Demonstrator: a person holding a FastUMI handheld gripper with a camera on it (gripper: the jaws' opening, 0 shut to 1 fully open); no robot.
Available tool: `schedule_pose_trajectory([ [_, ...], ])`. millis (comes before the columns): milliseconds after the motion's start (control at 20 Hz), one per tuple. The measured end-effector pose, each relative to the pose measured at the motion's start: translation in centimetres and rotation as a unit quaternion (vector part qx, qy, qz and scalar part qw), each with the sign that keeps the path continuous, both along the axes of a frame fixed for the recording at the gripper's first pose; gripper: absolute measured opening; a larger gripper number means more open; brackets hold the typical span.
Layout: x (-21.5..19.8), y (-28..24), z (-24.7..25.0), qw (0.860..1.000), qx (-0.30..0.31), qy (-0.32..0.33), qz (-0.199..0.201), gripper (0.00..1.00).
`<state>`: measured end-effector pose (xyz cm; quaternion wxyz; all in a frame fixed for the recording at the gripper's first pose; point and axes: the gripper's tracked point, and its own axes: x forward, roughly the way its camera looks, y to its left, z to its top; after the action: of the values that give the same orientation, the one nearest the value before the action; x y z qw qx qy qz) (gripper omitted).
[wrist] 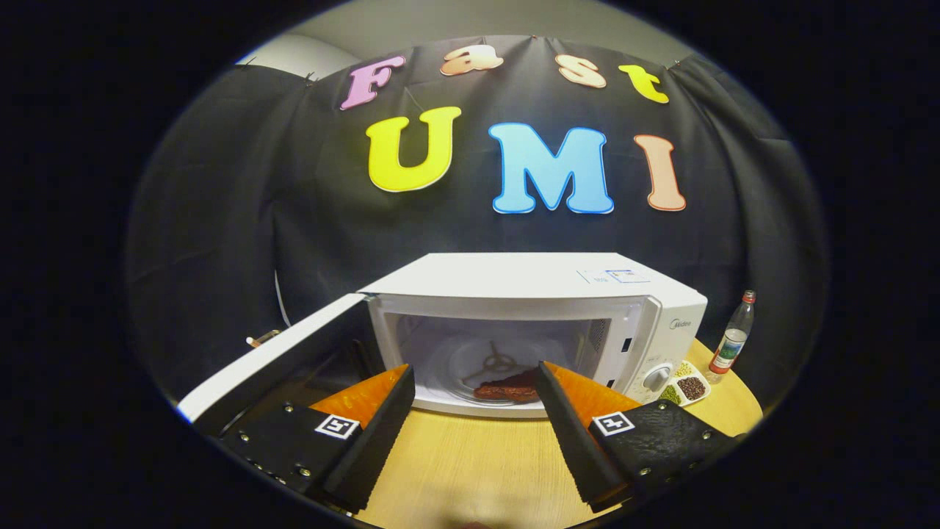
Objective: Open the microwave, put the food inside, and close the microwave door.
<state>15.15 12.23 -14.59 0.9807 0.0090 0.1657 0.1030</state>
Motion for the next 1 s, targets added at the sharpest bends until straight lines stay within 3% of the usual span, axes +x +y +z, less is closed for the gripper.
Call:
schedule_pose_trajectory([
  [450,-10.6,5.1,5.1,0.997,0.045,-0.02,0.051,1.0],
  [1000,-20.1,19.2,6.7,0.976,0.088,-0.014,0.2,1.0],
])
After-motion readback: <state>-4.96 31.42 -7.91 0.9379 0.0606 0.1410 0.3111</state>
